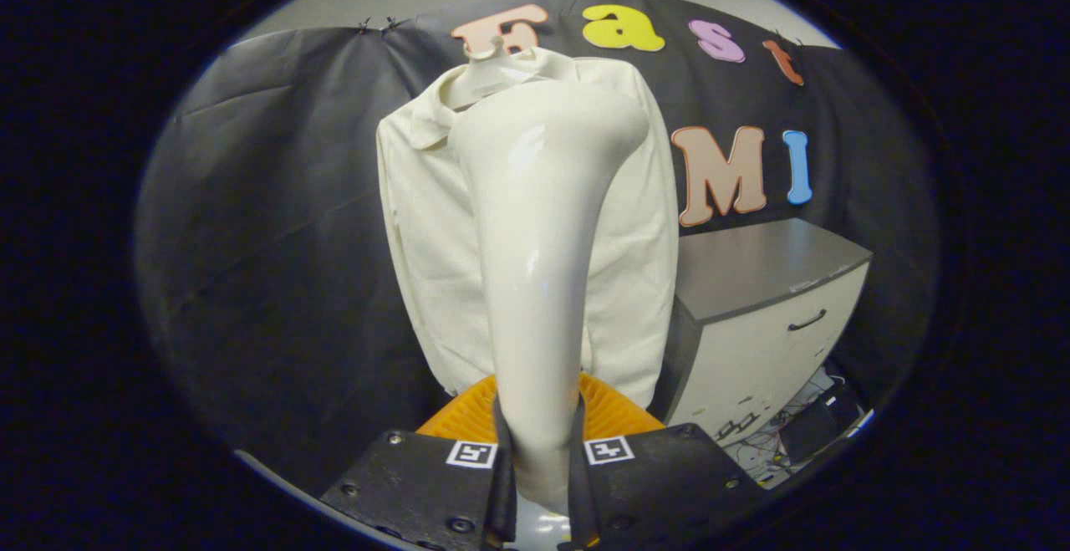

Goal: Iron the clothes twice with a garment steamer, once on the left side and once on the right side.

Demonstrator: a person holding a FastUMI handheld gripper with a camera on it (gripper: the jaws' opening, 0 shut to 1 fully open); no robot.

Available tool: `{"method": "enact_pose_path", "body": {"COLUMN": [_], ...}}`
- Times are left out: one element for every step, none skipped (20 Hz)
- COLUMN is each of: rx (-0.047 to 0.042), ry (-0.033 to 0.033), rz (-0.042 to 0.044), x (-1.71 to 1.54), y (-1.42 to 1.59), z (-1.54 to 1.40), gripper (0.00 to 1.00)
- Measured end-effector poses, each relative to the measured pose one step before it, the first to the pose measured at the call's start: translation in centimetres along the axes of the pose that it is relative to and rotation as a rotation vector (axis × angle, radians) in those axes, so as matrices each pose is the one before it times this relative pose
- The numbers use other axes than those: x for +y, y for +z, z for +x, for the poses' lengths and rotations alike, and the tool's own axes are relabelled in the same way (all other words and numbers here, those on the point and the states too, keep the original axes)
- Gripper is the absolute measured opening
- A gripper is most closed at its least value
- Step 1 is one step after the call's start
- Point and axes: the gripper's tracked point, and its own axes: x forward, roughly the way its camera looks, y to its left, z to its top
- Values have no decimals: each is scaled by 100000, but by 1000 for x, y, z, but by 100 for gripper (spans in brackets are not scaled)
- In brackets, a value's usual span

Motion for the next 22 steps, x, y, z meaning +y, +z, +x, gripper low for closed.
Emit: {"method": "enact_pose_path", "body": {"rx": [-1618,-1085,-1417,-462,-2004,-700,-307,-1891,491,-97,61,439,577,629,296,1595,1042,1371,1616,-910,988,318], "ry": [123,465,306,344,339,449,409,899,812,841,1004,692,488,667,717,403,-15,-206,349,133,-505,82], "rz": [-128,9,-262,-409,-217,-428,-237,-321,-648,-236,-204,-96,25,240,266,-123,397,1559,2077,1546,331,-226], "x": [-132,-224,-216,-307,-303,-324,-488,-280,-242,-134,-54,-116,-113,-178,-103,-237,-372,-436,-247,-181,-200,-130], "y": [728,490,424,570,797,571,765,1001,495,377,215,48,-172,-164,-174,-384,-535,-497,-636,-210,-784,-591], "z": [523,246,199,448,218,542,466,932,1142,880,807,816,752,840,786,806,722,637,425,277,239,192], "gripper": [24,24,24,24,24,24,24,24,24,24,24,24,24,24,24,24,24,24,24,24,24,24]}}
